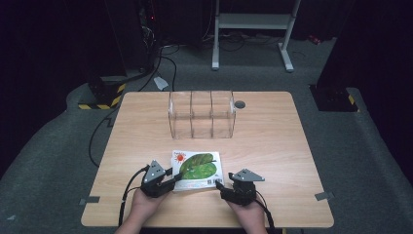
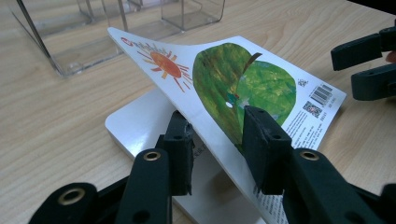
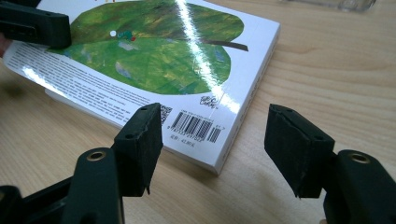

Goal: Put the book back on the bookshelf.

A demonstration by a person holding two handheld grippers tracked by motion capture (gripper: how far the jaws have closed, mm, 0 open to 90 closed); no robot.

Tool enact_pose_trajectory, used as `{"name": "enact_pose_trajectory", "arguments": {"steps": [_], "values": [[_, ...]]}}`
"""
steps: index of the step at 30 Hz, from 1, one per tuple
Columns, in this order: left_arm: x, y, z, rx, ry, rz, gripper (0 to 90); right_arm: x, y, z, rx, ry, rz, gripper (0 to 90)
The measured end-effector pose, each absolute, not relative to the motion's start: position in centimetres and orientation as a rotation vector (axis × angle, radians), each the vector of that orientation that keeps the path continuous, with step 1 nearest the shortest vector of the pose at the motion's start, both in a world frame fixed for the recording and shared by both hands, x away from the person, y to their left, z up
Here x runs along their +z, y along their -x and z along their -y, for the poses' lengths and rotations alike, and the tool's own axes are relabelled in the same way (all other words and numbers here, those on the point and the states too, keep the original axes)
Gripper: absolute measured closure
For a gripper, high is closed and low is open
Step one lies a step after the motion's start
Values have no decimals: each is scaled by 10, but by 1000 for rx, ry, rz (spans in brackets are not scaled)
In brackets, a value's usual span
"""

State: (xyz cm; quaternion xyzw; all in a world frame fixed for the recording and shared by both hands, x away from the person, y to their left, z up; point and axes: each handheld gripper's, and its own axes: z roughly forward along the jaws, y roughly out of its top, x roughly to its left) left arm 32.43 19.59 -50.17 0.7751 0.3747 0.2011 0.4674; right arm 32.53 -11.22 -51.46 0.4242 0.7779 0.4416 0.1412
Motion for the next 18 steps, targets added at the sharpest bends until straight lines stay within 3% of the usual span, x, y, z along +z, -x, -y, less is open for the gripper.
{"name": "enact_pose_trajectory", "arguments": {"steps": [10,18], "values": [[-499,-317,-194,560,-1895,-860,641,-517,-326,114,1311,-1169,-2228,380],[-496,-312,-194,578,-1877,-806,653,-517,-337,116,1368,-1319,-2258,277]]}}
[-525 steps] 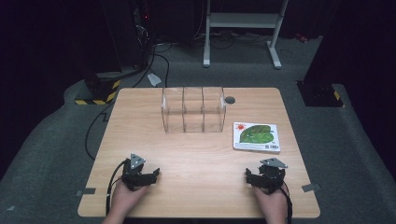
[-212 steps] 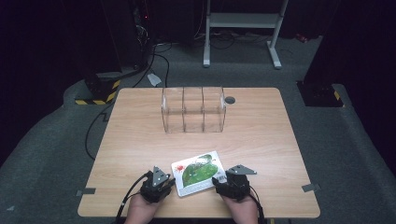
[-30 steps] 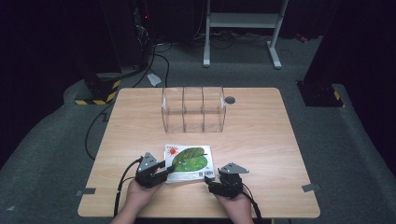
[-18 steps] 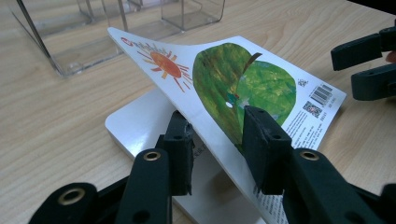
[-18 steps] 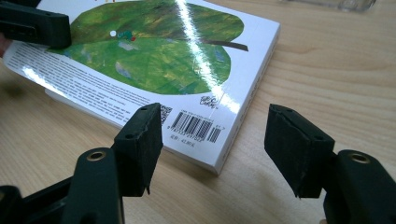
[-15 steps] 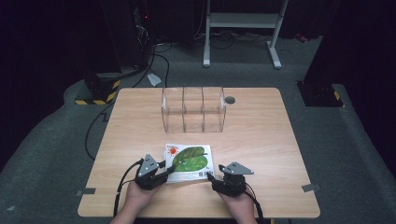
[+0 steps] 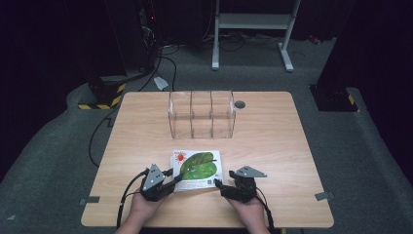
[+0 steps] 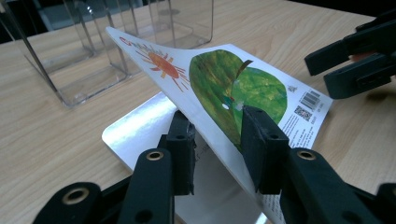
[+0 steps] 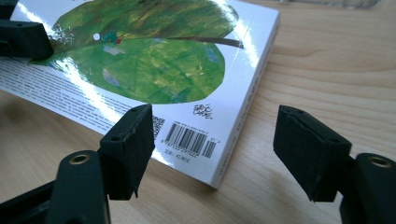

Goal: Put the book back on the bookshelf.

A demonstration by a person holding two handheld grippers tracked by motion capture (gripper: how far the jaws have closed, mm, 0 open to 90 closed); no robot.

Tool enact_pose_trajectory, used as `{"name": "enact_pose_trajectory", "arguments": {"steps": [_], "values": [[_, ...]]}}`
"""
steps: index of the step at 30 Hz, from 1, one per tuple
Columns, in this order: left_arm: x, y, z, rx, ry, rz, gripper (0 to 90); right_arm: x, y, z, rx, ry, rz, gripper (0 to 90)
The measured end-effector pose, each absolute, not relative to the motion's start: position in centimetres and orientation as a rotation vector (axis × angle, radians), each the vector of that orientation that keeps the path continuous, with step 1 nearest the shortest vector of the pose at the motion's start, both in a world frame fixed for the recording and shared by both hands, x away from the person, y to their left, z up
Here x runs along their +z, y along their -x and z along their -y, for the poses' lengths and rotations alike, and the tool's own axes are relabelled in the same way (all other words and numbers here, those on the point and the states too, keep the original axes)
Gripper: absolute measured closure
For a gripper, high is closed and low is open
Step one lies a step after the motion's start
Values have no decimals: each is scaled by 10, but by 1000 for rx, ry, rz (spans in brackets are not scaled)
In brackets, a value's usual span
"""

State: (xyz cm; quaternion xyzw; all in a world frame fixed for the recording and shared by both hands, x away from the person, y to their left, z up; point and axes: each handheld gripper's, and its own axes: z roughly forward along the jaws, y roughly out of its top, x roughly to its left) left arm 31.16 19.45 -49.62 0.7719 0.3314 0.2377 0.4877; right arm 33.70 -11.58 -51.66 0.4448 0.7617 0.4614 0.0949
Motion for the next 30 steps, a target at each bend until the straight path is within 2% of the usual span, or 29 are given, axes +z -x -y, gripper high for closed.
{"name": "enact_pose_trajectory", "arguments": {"steps": [7,30], "values": [[-496,-308,-194,615,-1876,-768,654,-517,-347,114,1384,-1357,-2274,213],[-492,-287,-189,674,-1862,-691,691,-515,-357,104,1495,-1348,-2323,216]]}}
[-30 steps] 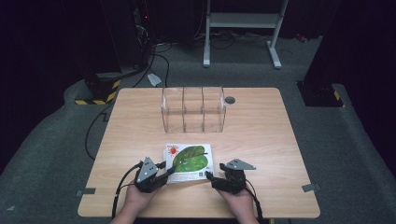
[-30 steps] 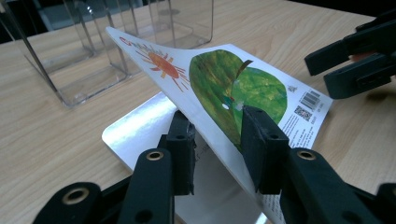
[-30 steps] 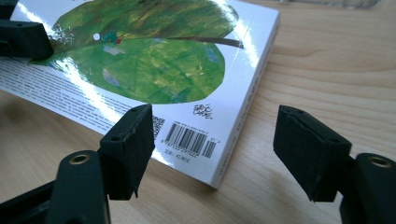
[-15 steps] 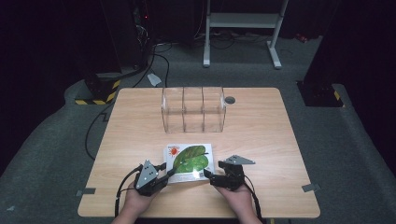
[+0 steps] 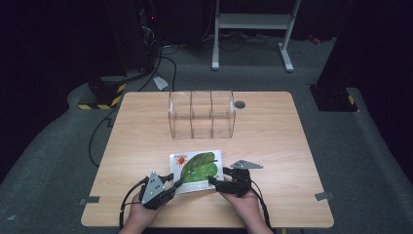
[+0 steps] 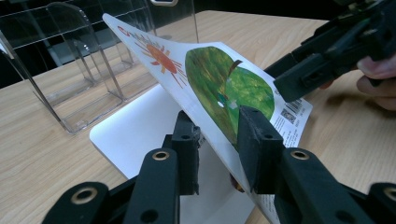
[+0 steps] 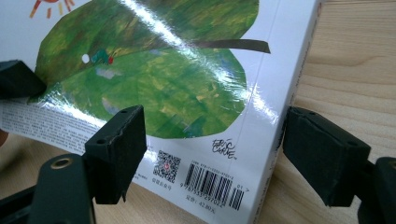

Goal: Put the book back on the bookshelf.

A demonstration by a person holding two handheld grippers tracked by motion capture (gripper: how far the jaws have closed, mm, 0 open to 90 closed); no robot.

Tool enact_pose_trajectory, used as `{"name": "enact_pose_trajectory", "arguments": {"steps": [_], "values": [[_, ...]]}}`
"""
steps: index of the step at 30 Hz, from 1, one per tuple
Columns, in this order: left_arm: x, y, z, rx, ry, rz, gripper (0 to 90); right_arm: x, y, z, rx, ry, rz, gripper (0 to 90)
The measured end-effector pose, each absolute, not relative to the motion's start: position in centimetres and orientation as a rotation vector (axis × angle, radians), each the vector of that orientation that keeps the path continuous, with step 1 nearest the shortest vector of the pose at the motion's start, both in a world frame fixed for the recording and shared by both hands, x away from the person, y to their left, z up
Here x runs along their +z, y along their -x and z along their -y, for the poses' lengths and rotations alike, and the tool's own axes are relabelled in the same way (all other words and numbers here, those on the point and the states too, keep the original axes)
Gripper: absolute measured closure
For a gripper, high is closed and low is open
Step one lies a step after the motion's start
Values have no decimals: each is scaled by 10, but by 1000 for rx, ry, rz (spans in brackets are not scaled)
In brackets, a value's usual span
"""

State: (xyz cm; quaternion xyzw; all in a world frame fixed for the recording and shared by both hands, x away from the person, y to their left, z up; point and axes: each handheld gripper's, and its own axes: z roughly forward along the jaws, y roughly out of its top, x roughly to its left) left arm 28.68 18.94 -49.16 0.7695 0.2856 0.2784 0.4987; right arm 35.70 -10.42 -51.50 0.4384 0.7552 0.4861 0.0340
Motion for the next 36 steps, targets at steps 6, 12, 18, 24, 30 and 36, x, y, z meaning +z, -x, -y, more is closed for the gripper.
{"name": "enact_pose_trajectory", "arguments": {"steps": [6,12,18,24,30,36], "values": [[-493,-286,-190,672,-1872,-679,696,-517,-362,102,1476,-1346,-2335,210],[-495,-286,-190,668,-1878,-697,699,-522,-367,96,1460,-1329,-2374,223],[-497,-287,-191,645,-1877,-734,699,-520,-365,97,1446,-1323,-2350,270],[-496,-289,-194,636,-1862,-753,701,-518,-360,100,1464,-1305,-2305,328],[-495,-290,-193,641,-1856,-762,703,-516,-356,102,1462,-1286,-2276,351],[-495,-290,-193,639,-1851,-775,708,-513,-351,104,1469,-1264,-2253,367]]}}
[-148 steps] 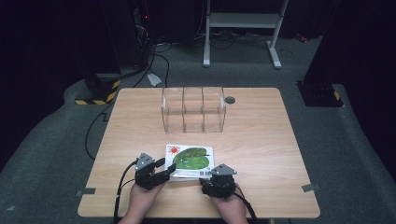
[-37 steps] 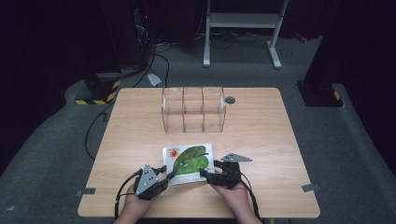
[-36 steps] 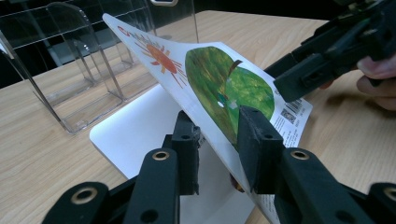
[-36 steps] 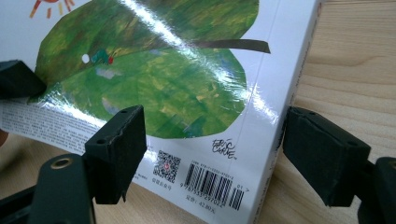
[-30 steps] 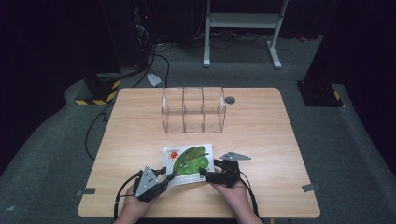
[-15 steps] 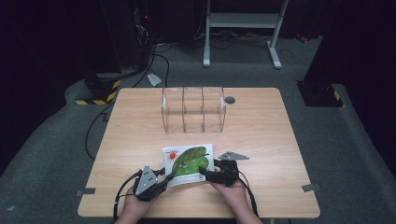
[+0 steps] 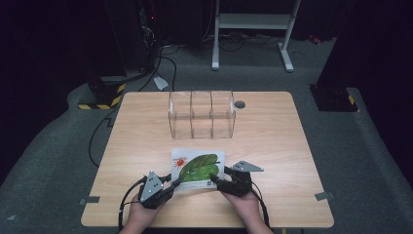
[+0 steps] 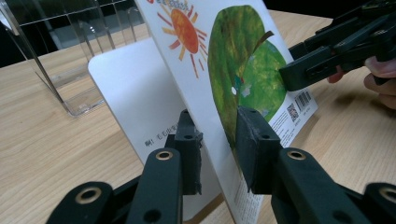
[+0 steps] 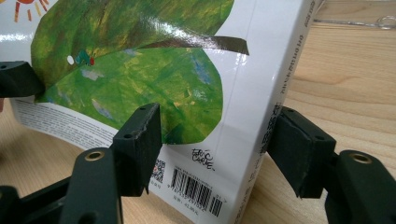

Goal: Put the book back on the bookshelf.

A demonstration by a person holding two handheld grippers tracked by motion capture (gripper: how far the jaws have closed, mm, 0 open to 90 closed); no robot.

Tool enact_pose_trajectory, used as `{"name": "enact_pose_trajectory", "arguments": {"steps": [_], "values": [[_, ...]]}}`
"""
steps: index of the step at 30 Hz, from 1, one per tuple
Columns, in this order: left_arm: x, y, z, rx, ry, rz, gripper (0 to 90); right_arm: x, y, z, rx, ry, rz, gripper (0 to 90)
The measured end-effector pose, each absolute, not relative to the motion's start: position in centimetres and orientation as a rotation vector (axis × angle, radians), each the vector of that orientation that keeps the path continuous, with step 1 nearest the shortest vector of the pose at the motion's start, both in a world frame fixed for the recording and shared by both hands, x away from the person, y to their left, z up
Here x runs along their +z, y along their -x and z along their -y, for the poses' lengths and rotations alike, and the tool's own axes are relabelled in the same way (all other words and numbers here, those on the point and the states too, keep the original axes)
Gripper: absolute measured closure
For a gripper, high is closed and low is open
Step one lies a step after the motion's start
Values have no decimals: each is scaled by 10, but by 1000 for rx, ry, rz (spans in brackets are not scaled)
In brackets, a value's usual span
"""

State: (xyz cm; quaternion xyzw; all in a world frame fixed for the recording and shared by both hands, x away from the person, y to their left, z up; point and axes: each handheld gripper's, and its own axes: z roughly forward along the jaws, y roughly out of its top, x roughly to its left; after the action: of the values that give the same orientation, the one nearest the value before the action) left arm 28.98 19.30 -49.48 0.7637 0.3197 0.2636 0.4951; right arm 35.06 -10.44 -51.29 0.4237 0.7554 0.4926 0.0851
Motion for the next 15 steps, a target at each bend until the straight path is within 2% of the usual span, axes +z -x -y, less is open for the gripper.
{"name": "enact_pose_trajectory", "arguments": {"steps": [15], "values": [[-499,-294,-187,648,-1883,-798,725,-507,-347,111,1467,-1244,-2171,405]]}}
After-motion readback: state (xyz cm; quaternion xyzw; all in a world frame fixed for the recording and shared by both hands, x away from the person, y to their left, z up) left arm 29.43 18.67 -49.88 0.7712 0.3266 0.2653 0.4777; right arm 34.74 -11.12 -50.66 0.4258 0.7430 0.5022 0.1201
